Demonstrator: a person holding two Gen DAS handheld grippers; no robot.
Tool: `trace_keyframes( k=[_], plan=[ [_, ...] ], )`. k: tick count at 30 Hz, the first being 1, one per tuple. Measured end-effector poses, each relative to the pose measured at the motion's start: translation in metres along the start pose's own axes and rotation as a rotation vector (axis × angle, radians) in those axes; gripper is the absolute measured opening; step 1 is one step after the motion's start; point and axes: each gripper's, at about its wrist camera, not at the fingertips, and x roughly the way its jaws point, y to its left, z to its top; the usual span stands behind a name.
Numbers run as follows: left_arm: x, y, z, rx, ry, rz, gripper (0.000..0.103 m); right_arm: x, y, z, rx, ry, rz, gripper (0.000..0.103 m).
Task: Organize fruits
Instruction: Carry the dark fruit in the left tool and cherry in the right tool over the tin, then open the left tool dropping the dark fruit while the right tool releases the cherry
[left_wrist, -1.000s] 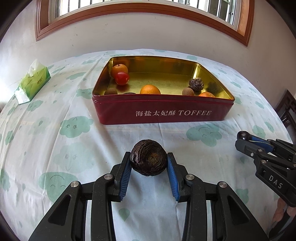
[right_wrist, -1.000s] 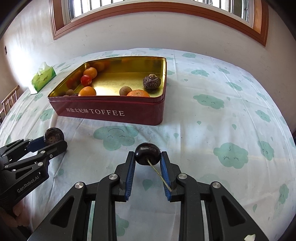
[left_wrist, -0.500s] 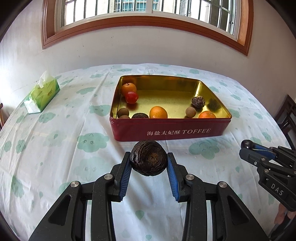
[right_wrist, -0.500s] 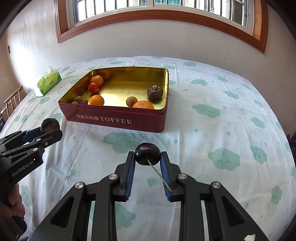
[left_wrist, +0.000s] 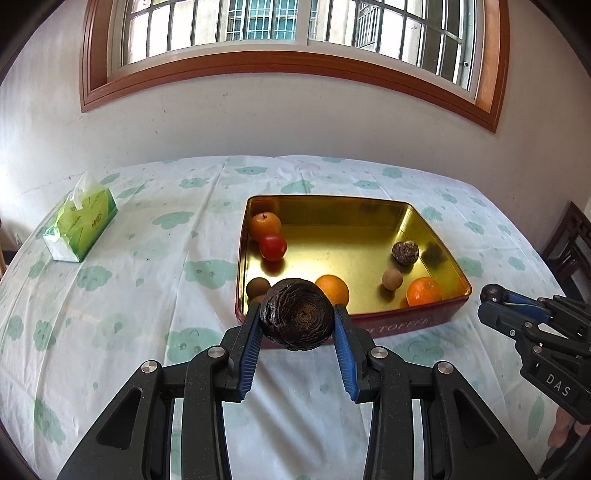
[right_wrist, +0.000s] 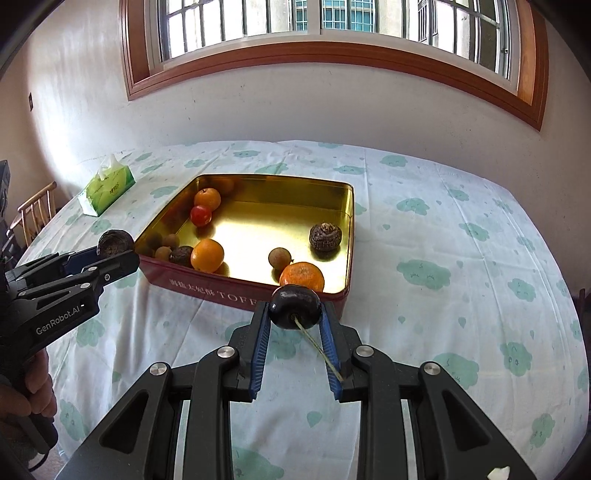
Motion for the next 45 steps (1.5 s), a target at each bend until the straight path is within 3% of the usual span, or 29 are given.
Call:
trace_keyframes(
  k=[7,17,33,37,39,41,45],
  plan=[
    [0.034,-0.002,0.023,0.027,0.031,0.012,0.039,0.032,0.002,0.024,-0.005,0.023,0.017,0.025],
    [0.072,-0.006,0.031,0.028,0.088,0.042,0.039,0.076,-0.002,0.032,-0.006,0.084,0.009,0.025],
    [0.094,-0.004,0.029,0.020,0.126,0.084,0.039,0.097,-0.002,0.037,-0.010,0.102,-0.017,0.027],
    [0.094,-0.002,0.031,0.011,0.135,0.062,0.041,0.097,-0.001,0.038,-0.013,0.099,-0.018,0.035],
    [0.092,-0.003,0.032,0.015,0.135,0.063,0.049,0.095,0.001,0.038,-0.018,0.098,-0.019,0.045],
    [0.086,-0.004,0.033,0.021,0.120,0.065,0.058,0.092,0.002,0.038,-0.019,0.091,-0.024,0.048],
    [0.069,-0.008,0.033,0.029,0.094,0.064,0.059,0.078,0.004,0.037,-0.015,0.081,-0.022,0.054]
  ],
)
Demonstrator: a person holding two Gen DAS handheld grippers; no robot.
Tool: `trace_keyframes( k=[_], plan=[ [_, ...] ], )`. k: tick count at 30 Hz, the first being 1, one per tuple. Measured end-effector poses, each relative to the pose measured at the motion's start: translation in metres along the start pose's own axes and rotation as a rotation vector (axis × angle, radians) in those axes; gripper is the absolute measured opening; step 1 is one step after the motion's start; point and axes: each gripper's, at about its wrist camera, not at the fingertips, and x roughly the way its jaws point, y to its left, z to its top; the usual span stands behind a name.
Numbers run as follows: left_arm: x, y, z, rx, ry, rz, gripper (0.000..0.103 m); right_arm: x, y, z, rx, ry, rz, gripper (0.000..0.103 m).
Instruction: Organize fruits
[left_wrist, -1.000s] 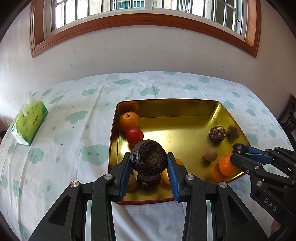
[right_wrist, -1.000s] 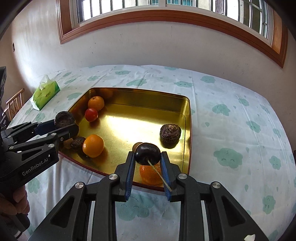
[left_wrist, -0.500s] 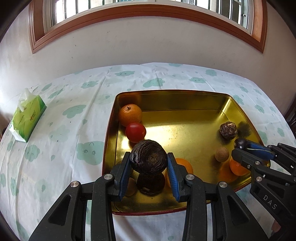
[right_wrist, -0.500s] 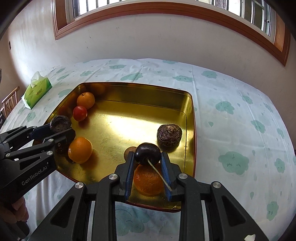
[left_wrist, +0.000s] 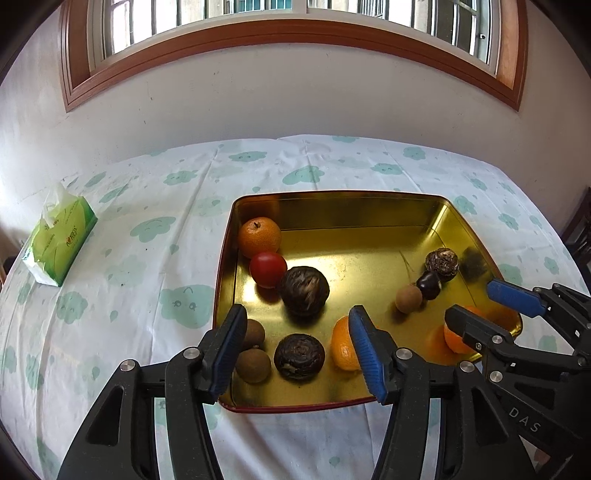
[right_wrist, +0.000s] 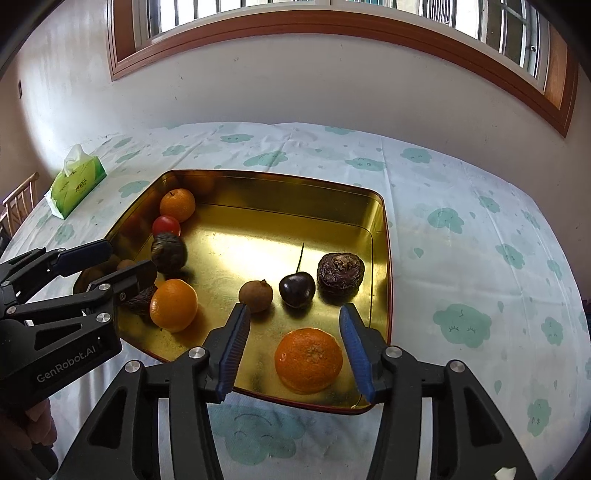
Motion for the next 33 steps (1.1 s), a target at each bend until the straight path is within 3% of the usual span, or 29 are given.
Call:
trace_keyframes(
  k=[4,8,13,17,22,33],
  plan=[
    [-0.022,0.001,-0.006,-0.014,-0.025,0.016,0.062,-0.020,0.001,-0.006,0.020,-0.015,-0.005,0.058],
    [-0.043,0.001,-0.022,-0.028,-0.030,0.034,0.064,-0.039,0.006,-0.020,0.033,-0.010,-0.004,0.071],
    [-0.064,-0.004,-0.048,-0.024,-0.026,0.066,0.064,-0.055,0.014,-0.045,0.029,0.010,-0.017,0.072],
    [-0.077,-0.007,-0.068,-0.034,-0.019,0.075,0.064,-0.063,0.015,-0.065,0.035,0.019,-0.027,0.079],
    [-0.086,-0.014,-0.086,-0.038,-0.009,0.114,0.064,-0.071,0.014,-0.082,0.049,0.026,-0.028,0.079],
    [-0.099,-0.021,-0.104,-0.040,0.006,0.109,0.064,-0.083,0.020,-0.103,0.044,0.029,-0.040,0.080]
  ],
)
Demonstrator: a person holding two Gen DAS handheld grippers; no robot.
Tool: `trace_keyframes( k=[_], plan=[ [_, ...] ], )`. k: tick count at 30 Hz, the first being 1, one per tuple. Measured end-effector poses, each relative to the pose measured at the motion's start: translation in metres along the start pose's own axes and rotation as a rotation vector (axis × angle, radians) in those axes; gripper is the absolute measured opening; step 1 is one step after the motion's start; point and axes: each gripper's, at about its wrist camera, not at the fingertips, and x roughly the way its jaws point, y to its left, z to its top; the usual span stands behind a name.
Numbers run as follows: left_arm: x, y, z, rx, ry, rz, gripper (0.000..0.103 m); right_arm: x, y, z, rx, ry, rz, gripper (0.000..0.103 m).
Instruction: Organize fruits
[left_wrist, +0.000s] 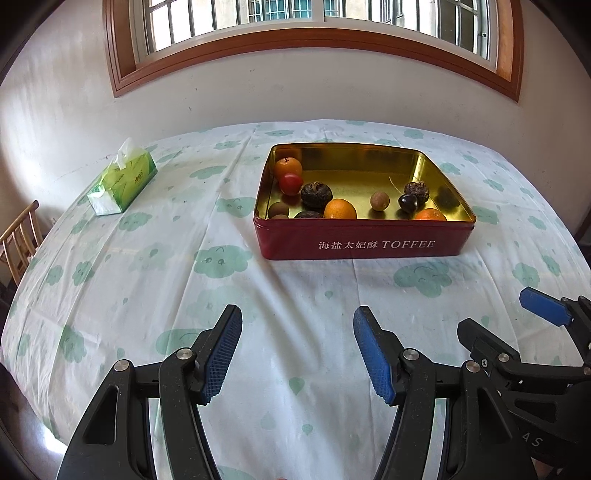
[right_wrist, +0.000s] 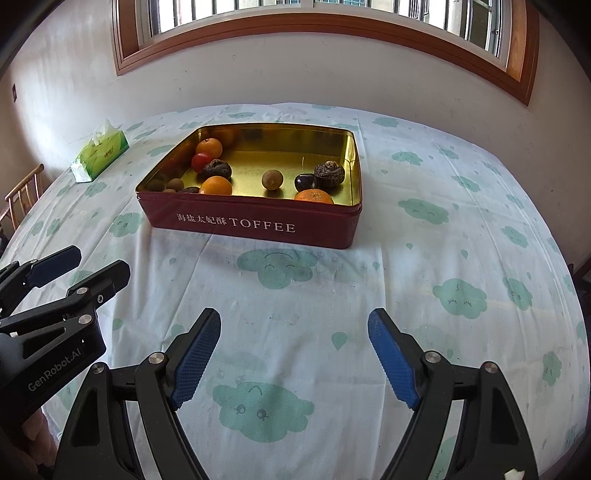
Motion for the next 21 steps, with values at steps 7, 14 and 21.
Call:
trace_keyframes(
  k=[7,14,21],
  plan=[
    [-0.0038,-0.0011,-0.0006,0.003,-0.007,-0.003,0.064,-0.0025,-0.0005,-0.0017,-0.002,-0.005,-0.008,0.083],
    [-0.0026,-0.0011,-0.0005,-0.008,0.010,-0.013,0.064,0.0005,-0.0024,-0.0026,-0.003,0.006,-0.013,0.084],
    [0.0029,0.0023,-0.0023,-0.031,0.030,-0.026,0.064,0.0024,-0.0027,-0.0034,-0.001,0.012,-0.012,0.084]
  ],
)
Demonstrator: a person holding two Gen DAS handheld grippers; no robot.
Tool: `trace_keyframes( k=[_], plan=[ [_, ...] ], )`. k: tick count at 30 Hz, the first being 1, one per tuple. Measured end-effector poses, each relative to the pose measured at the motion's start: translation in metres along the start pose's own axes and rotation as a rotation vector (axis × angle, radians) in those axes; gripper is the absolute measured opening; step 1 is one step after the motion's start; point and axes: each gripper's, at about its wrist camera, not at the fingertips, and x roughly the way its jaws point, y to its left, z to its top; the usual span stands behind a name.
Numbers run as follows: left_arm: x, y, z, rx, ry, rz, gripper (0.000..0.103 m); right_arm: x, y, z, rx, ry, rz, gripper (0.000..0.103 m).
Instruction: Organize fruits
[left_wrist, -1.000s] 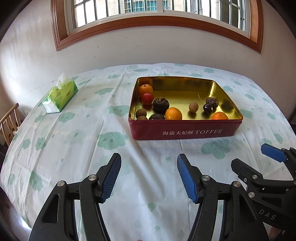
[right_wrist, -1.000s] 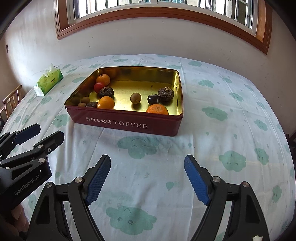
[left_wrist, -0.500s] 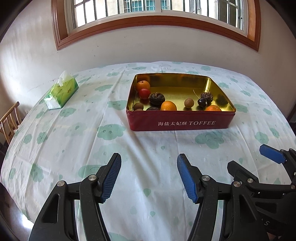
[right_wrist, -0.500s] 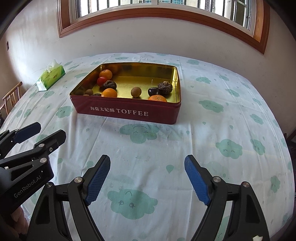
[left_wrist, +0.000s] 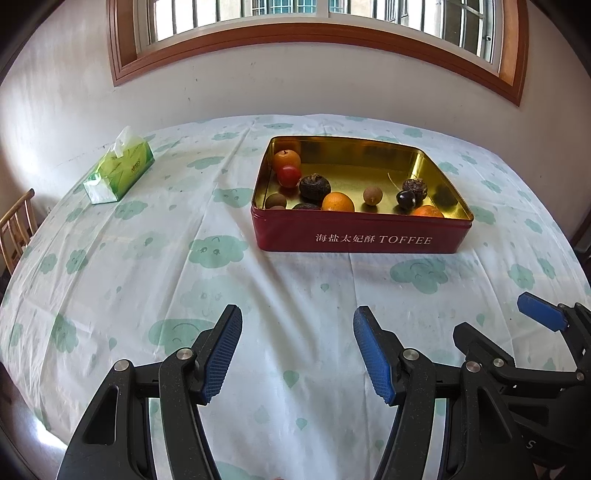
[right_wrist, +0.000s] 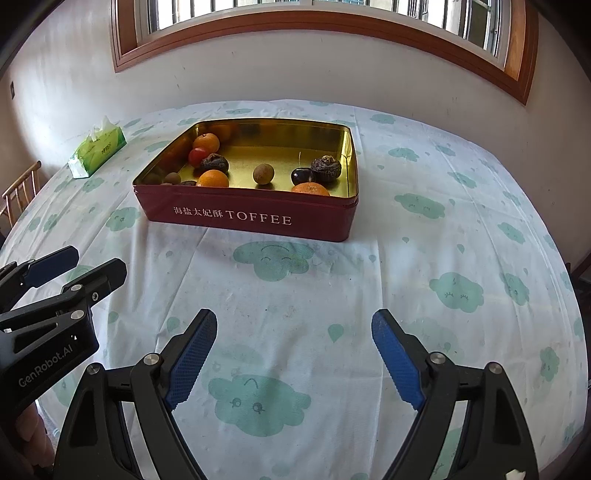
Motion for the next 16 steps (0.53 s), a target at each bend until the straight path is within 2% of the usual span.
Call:
trace_keyframes(
  k=[9,16],
  plan=[
    [0.0075,0.0029,-0.0033,-0.006,0.022,0.030,0.064,0.0029,0.0021,-0.0020,-0.002,0.008,-0.001,0.084],
    [0.0071,0.0012,-0.0039,0.001,0.020,0.015,0.064,0.0037,0.0013,-0.0028,0.002,0.012,0.000,0.084]
  ],
)
